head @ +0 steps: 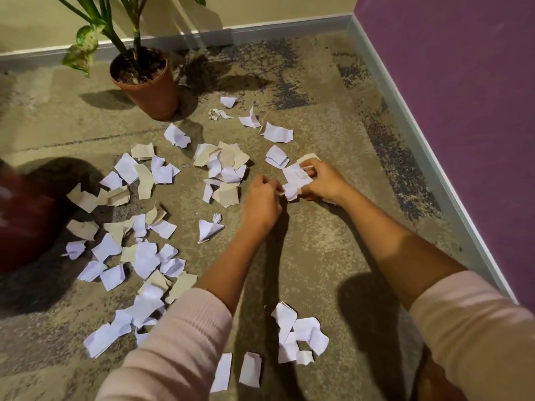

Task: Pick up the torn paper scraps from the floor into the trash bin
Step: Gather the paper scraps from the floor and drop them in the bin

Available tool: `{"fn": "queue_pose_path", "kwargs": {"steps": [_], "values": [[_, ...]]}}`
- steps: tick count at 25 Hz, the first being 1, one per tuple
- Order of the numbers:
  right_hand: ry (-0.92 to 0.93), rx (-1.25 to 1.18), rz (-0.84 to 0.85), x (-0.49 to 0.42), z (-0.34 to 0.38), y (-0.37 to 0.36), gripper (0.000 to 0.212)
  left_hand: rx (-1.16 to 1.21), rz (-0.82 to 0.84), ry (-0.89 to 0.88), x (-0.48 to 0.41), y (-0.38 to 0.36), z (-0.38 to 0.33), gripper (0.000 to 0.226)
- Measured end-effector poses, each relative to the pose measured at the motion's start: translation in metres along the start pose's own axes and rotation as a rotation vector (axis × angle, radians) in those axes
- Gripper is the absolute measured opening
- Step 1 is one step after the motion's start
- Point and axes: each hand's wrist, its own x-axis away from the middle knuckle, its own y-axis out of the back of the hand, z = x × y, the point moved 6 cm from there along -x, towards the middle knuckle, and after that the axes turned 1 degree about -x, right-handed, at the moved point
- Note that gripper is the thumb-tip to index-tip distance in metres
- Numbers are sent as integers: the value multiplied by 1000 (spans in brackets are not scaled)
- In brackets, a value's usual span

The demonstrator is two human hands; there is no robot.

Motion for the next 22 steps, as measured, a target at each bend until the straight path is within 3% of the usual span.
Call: {"fn": "queue_pose_path", "kwargs": {"steps": [2,5,8,11,15,22], "values": [[24,-74,-72,-4,11,7,65,-30,-82,25,-7,29,19,35],[-16,161,-120,-14,11,27,96,-146,-137,33,-14,65,44,72],[-169,401,-20,-20,-6,37,123,-243,-2,101,-20,79,75,121],[-188,505,26,-20,-2,34,124,-344,159,201,-24,82,105,146],[-77,542,100,-24,26,1,118,-321,262,232,-36,83,121,146],[90,484,193,-24,80,-61,121,-321,311,10,-46,73,108,133]]}}
